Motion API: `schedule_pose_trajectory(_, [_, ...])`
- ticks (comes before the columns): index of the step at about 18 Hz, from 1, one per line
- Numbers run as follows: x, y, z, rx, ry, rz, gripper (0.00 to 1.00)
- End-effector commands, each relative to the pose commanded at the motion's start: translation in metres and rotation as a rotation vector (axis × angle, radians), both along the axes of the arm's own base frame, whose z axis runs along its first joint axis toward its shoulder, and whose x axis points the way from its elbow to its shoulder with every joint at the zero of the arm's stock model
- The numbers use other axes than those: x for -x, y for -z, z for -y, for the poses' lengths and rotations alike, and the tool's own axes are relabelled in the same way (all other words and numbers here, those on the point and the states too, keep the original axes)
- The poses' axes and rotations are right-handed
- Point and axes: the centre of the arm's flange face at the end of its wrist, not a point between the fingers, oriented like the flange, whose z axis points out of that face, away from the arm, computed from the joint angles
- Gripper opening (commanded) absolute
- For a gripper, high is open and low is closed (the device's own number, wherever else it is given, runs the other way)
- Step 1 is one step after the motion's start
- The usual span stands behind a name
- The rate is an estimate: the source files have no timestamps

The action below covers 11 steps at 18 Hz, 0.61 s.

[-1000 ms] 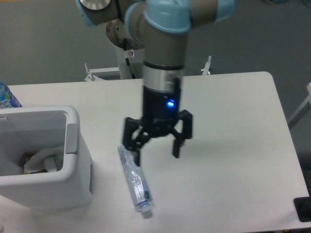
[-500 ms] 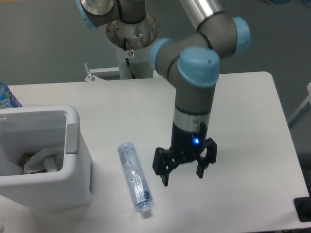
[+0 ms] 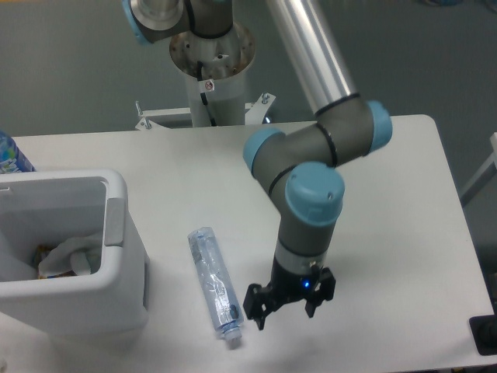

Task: Place the trash in the trash can
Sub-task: 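Lower the gripper to the bottle's cap end and close on it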

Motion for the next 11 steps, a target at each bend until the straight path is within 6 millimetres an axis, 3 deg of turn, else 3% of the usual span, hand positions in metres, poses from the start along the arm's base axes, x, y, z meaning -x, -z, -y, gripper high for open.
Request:
schedule_pose_trajectory(4, [-0.018, 0.027, -0.015, 0.046, 0.027, 0.003, 1.0])
schedule_pose_trajectory(11, [-0.038, 0.047, -0.026, 0.08, 0.036, 0.002, 1.0])
